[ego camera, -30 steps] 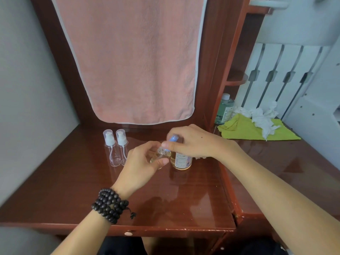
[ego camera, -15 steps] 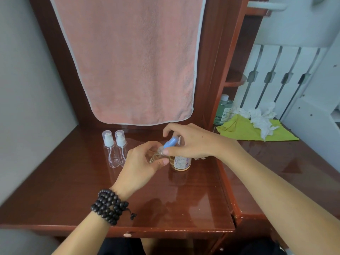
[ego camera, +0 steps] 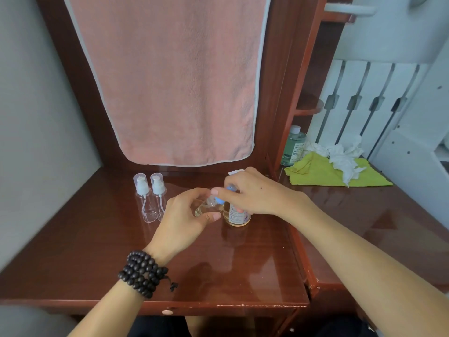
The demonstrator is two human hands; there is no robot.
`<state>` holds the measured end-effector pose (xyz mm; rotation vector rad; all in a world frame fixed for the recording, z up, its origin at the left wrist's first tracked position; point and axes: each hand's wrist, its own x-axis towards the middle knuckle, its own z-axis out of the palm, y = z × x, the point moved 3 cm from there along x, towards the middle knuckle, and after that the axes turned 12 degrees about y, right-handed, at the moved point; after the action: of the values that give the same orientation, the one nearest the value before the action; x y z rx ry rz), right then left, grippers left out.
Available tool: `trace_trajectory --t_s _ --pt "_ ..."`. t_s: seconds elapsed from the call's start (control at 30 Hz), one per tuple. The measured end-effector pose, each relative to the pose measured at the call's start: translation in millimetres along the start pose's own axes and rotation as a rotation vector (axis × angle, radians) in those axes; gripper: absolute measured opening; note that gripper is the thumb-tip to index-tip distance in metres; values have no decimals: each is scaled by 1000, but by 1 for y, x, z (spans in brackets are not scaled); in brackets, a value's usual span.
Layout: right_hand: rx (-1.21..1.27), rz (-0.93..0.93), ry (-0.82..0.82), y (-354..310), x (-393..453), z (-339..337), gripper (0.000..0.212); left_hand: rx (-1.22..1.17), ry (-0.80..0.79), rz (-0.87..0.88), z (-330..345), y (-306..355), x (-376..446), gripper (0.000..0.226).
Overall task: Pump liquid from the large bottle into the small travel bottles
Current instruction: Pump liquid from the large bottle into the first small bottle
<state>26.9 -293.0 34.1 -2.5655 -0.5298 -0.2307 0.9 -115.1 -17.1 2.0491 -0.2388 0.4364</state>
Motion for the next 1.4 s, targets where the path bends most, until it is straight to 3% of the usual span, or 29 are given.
trace_trajectory --t_s 0.03,0.13,0.23,0.57,0.77,0.87,0.97,1.03,1.17,1.4 --pt "-1 0 4 2 0 0 48 -6 0 0 0 0 0 39" --pt "124 -69 0 1 -4 0 21 -32 9 2 -1 1 0 35" --pt "196 -95 50 3 -4 1 10 -40 19 21 -3 3 3 44" --pt "215 -118 105 3 2 9 3 -61 16 50 -5 -4 5 45" --pt "277 -97 153 7 4 23 6 -13 116 101 -9 0 6 45" --pt "244 -55 69 12 11 34 8 0 54 39 -11 -16 6 36" --pt "123 -96 13 4 26 42 13 -5 -27 -40 -18 -34 5 46" --pt "77 -105 -23 -5 40 48 17 27 28 -68 -35 -48 5 54" --pt "17 -78 -106 -14 69 72 18 -53 259 -98 -80 -70 5 37" --pt "-81 2 -223 -19 102 111 18 -121 313 -111 -109 -85 0 36"
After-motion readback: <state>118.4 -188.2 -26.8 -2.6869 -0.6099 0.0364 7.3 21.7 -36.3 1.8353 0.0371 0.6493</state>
